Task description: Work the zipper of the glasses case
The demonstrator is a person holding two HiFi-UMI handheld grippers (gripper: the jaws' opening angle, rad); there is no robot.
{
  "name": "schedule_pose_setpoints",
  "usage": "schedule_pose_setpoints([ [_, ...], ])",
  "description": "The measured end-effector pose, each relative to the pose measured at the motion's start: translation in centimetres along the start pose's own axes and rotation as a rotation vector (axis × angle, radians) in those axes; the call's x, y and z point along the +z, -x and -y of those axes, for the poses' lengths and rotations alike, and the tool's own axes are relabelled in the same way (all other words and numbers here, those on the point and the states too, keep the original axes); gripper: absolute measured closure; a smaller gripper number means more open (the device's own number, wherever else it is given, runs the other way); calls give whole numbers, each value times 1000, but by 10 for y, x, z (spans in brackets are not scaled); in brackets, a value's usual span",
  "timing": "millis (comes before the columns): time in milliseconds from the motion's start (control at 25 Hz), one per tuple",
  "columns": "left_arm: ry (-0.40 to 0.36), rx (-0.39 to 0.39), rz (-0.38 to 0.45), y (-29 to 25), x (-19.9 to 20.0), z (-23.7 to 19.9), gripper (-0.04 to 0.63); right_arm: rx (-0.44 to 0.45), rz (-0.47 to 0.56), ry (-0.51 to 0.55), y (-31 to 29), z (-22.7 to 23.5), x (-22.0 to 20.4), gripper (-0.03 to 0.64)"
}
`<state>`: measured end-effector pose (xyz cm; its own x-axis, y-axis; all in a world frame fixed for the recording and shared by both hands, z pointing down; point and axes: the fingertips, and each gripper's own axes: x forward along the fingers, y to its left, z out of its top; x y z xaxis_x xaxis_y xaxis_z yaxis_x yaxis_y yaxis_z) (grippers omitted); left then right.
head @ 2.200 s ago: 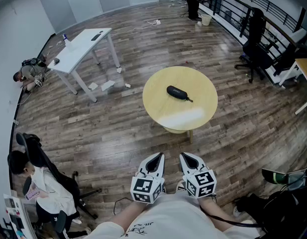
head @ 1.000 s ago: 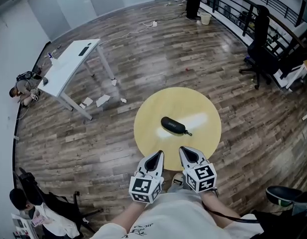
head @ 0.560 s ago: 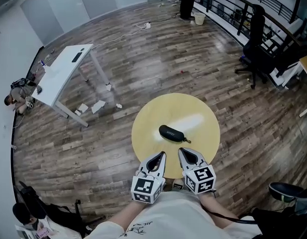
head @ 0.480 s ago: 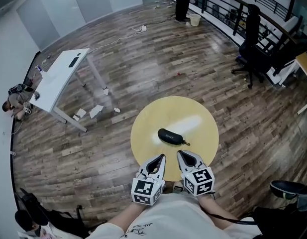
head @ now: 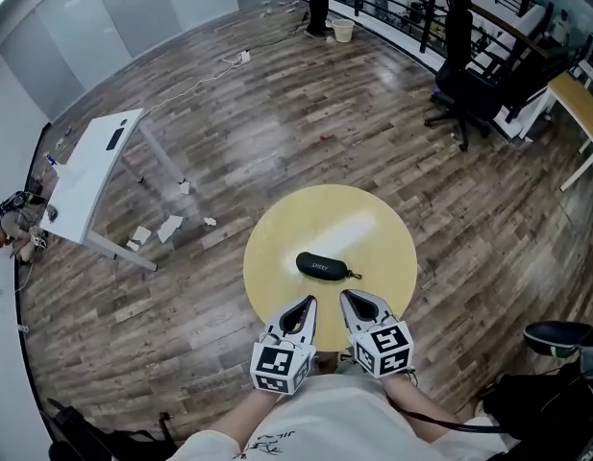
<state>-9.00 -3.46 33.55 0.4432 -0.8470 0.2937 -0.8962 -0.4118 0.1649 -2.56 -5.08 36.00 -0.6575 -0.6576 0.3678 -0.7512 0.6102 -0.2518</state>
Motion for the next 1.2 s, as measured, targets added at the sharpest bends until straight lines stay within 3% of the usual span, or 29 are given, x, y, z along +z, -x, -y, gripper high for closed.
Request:
schedule_pose_setpoints([
  [120,17,-26,-16,-10,-3,-3,591,-40,-25,6,-4,16,-9,614],
  [320,-53,-51,-59,-30,-23,-15,589,-99,-84,-23,-18,41,-44,614],
  [440,-44,-57,-90,-56,-46,-29,589,-128,-116,-4,-35,57,-67,614],
  [600,-91,-102,-171,-99,-90,-50,591,-171,-218,19,-66,89,-119,614],
  [840,-181,-208,-321,-151,-153,-78,588,-169,-299,13,-107,113,-174,612],
  [1200,-257,-190,-406,-197,-193,-131,589,-131,-348,1,-136,114,-200,612],
])
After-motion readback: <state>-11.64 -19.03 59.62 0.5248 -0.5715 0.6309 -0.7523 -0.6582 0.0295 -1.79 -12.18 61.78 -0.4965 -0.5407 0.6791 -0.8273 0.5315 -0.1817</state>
